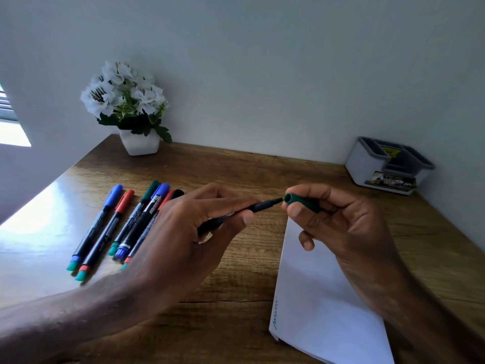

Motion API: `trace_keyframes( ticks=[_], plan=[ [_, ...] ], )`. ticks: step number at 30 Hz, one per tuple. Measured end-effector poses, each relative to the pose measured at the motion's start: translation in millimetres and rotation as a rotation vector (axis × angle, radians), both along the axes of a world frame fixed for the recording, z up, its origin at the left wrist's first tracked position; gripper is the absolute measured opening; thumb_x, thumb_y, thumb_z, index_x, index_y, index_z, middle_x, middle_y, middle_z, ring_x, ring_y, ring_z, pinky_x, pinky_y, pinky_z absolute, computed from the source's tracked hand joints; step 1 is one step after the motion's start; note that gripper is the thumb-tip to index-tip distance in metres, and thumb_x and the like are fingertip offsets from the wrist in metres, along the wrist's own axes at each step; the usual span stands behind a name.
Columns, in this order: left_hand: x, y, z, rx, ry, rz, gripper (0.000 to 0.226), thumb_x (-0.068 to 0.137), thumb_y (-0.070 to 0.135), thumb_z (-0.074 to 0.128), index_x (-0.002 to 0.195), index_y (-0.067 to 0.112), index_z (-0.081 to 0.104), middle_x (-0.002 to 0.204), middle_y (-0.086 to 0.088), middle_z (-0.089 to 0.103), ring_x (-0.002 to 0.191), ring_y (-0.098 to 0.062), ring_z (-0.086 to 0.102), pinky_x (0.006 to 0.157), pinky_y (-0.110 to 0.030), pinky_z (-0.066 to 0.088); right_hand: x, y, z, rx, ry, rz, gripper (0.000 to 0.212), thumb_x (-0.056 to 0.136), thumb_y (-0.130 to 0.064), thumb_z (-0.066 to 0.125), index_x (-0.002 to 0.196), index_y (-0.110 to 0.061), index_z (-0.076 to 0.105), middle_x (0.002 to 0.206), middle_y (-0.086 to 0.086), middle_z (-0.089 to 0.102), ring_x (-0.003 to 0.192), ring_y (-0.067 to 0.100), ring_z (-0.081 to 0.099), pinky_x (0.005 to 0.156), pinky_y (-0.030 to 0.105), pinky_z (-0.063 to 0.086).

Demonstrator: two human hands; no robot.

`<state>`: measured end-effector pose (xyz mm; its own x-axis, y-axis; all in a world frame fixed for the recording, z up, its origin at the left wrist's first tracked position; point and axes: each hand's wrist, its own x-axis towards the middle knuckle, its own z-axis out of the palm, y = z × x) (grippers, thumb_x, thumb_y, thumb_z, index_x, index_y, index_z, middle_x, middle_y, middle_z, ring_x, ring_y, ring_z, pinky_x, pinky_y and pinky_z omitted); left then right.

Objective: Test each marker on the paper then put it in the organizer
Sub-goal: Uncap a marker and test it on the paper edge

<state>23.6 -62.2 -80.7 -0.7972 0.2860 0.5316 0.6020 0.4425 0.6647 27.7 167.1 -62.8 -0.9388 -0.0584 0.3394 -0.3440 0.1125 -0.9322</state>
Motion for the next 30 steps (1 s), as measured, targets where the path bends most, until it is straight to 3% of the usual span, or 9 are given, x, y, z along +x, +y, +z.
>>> trace_keyframes(
  ticks=[5,10,13,20,30],
  plan=[
    [-1,-1,2,-0.065,0.051,0.013,0.030,0.097,0.032,0.063,0.125,0.034,0.071,0.100,0.024,0.067,0.091,-0.001,0.066,0.068,-0.008,0.044,1,0,2,0.092,0.081,-0.021,0.022,0.077,-0.016,0.077,0.099,-0.015,0.077,0.097,0.001,0.078,0.058,0.010,0.064,0.050,0.022,0.051],
    [-3,-3,3,-0.160,0.099,0.011,0.033,0.096,0.034,0.062,0.128,0.031,0.070,0.103,0.024,0.065,0.094,0.003,0.064,0.073,-0.007,0.045,3,5,1,0.318,0.186,-0.085,0.021,0.080,-0.024,0.079,0.100,-0.026,0.077,0.100,-0.015,0.077,0.091,0.013,0.072,0.057,0.022,0.056],
    [-5,-4,3,-0.184,0.101,0.005,0.033,0.095,0.035,0.063,0.127,0.030,0.071,0.106,0.023,0.066,0.095,0.005,0.064,0.074,-0.007,0.047,3,6,1,0.435,0.255,-0.117,0.021,0.081,-0.024,0.079,0.102,-0.028,0.077,0.104,-0.019,0.076,0.097,0.011,0.072,0.064,0.019,0.059],
    [-7,-6,3,-0.146,0.084,0.028,0.027,0.093,0.037,0.068,0.119,0.032,0.075,0.106,0.025,0.070,0.096,0.011,0.065,0.077,-0.006,0.048,-1,8,-2,0.463,0.261,-0.122,0.022,0.082,-0.023,0.080,0.103,-0.028,0.078,0.103,-0.019,0.076,0.099,0.009,0.071,0.067,0.016,0.058],
    [-4,-2,1,-0.126,0.037,0.028,0.031,0.091,0.041,0.068,0.120,0.034,0.073,0.108,0.026,0.071,0.100,0.010,0.065,0.083,-0.015,0.054,1,4,-9,0.480,0.274,-0.092,0.024,0.082,-0.024,0.079,0.105,-0.029,0.078,0.105,-0.021,0.076,0.103,0.006,0.071,0.070,0.017,0.059]
  ],
)
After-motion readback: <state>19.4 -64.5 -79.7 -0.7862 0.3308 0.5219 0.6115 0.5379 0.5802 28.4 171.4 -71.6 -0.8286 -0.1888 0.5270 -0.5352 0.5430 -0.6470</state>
